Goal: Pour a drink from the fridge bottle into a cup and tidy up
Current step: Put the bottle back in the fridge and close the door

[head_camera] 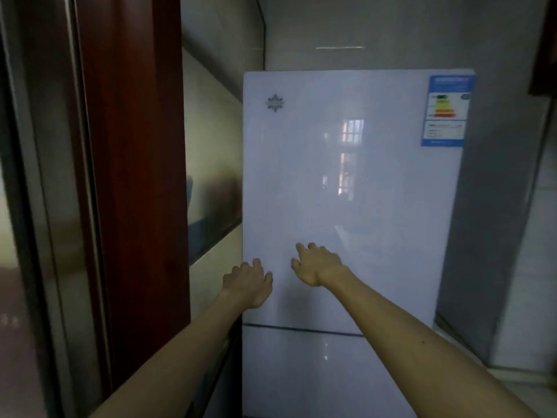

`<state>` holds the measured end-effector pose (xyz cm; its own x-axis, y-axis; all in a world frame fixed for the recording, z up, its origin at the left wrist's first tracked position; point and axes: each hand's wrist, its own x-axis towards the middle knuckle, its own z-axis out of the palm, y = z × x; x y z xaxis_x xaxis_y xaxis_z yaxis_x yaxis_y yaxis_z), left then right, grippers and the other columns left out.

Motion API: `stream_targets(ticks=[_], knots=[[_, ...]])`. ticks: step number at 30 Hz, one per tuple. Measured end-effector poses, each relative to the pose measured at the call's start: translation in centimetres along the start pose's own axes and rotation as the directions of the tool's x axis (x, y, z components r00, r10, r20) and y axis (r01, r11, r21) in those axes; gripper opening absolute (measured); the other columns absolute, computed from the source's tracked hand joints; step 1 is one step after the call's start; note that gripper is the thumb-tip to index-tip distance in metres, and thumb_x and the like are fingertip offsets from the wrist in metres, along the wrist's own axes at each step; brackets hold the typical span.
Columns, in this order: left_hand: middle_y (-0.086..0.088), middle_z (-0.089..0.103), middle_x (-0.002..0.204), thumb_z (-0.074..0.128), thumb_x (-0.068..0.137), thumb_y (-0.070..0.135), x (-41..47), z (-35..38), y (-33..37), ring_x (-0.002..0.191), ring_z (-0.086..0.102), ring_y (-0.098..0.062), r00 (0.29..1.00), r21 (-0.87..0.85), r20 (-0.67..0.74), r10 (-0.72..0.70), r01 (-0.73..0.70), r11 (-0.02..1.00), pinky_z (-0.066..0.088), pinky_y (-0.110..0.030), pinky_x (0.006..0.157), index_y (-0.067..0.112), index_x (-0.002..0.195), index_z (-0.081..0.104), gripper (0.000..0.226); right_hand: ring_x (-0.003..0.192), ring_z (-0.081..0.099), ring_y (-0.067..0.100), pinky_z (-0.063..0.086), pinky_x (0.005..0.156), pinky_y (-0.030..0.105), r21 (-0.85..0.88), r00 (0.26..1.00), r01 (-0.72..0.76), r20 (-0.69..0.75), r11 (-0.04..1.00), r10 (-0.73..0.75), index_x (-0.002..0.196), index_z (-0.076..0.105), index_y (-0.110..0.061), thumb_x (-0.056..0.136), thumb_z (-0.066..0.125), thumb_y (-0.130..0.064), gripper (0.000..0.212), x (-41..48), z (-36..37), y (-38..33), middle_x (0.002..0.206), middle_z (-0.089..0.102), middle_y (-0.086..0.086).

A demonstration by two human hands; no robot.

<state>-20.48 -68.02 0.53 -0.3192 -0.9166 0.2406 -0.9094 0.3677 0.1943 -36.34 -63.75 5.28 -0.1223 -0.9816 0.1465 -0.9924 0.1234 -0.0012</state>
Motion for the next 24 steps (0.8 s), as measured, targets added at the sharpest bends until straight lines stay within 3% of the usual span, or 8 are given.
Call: stream_targets(ticks=[4,15,24], knots=[[-0.017,0.052,0.133,0.026,0.102,0.045,-5.2,0.3,0.7,0.114,0.054,-0.033,0.997,0.119,-0.012,0.077,-0.075,0.990,0.046,-0.041,0.094,0.009,0.137,0.037,0.052,0.135,0.036,0.034,0.037,0.104,0.048,0.007,0.998,-0.063,0.000,0.998,0.063,0.153,0.019,-0.014,0.105,0.021,-0.043,0.056,-6.6,0.7,-1.0,0.155,0.029,0.015],[-0.016,0.051,0.134,0.024,0.101,0.045,-17.1,-1.2,3.2,0.119,0.050,-0.033,0.979,0.139,0.060,0.192,-0.199,0.970,0.043,-0.045,0.101,0.011,0.135,0.039,0.050,0.134,0.035,0.033,0.039,0.101,0.047,-0.012,0.975,-0.210,0.071,0.978,0.210,0.153,0.020,-0.014,0.105,0.019,-0.043,0.056,-21.0,1.3,-1.5,0.153,0.032,0.013],[-0.015,0.053,0.132,0.024,0.102,0.045,-23.8,-4.6,5.9,0.118,0.052,-0.032,0.975,0.189,0.036,0.220,-0.223,0.956,0.044,-0.044,0.098,0.010,0.131,0.044,0.050,0.133,0.036,0.033,0.038,0.101,0.047,-0.008,0.977,-0.205,0.063,0.979,0.205,0.149,0.027,-0.013,0.105,0.019,-0.044,0.054,-29.1,-0.1,-1.4,0.149,0.036,0.013]])
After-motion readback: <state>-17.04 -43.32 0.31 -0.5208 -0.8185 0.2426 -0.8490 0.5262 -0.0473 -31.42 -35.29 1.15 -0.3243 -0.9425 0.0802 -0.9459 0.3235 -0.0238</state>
